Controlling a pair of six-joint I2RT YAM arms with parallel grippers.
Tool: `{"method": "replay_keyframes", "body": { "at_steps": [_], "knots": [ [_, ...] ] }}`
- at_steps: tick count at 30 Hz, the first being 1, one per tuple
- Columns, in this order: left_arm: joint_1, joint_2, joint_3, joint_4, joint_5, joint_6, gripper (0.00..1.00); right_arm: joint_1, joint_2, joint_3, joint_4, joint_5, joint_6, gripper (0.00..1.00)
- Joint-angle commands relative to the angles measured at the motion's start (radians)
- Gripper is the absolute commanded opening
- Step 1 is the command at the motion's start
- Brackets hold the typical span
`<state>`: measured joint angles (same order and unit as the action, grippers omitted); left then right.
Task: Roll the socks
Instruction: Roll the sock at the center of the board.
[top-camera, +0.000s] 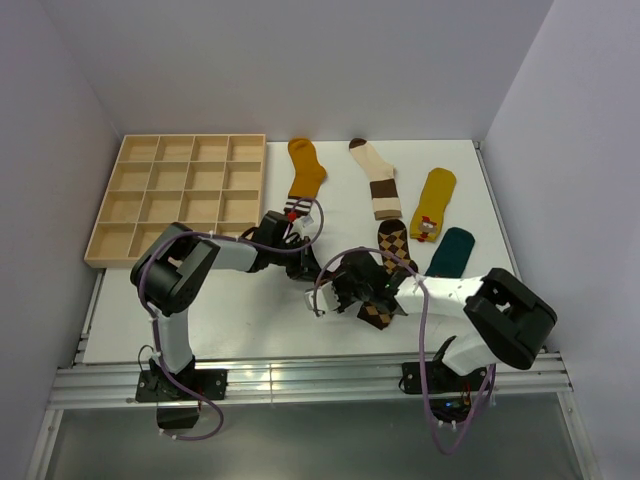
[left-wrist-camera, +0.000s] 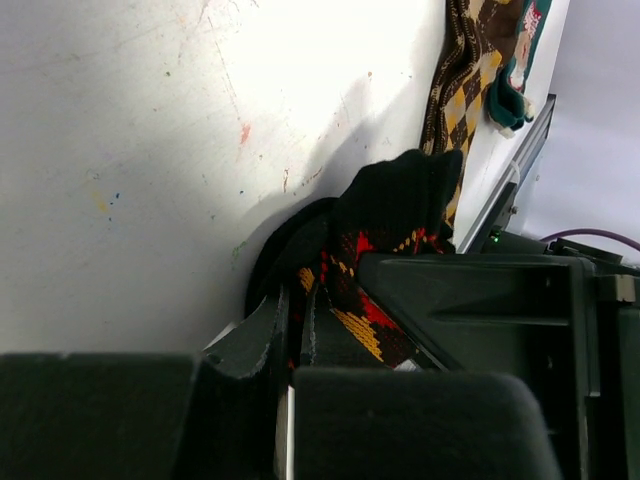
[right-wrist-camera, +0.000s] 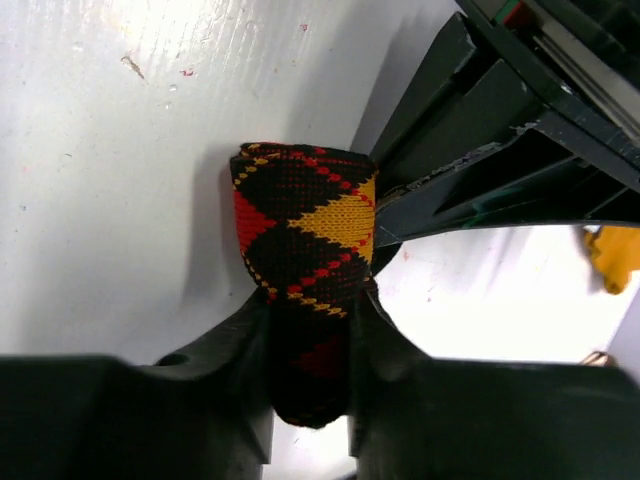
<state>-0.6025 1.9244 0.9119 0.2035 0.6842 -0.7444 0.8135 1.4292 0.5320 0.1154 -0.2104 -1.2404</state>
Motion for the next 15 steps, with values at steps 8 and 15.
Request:
{"method": "replay_keyframes", "body": {
  "at_steps": [8, 15],
  "knots": [
    [-0.01, -0.128, -0.113, -0.032, -0.238, 0.08, 0.18, -0.059, 0.037, 0.223, -0.407, -0.086, 0.09, 0.16],
    [-0.008, -0.206, -0.18, 0.111, -0.334, -0.006, 0.38, -0.138, 0.148, 0.332, -0.575, -0.142, 0.116, 0.16]
  ]
}}
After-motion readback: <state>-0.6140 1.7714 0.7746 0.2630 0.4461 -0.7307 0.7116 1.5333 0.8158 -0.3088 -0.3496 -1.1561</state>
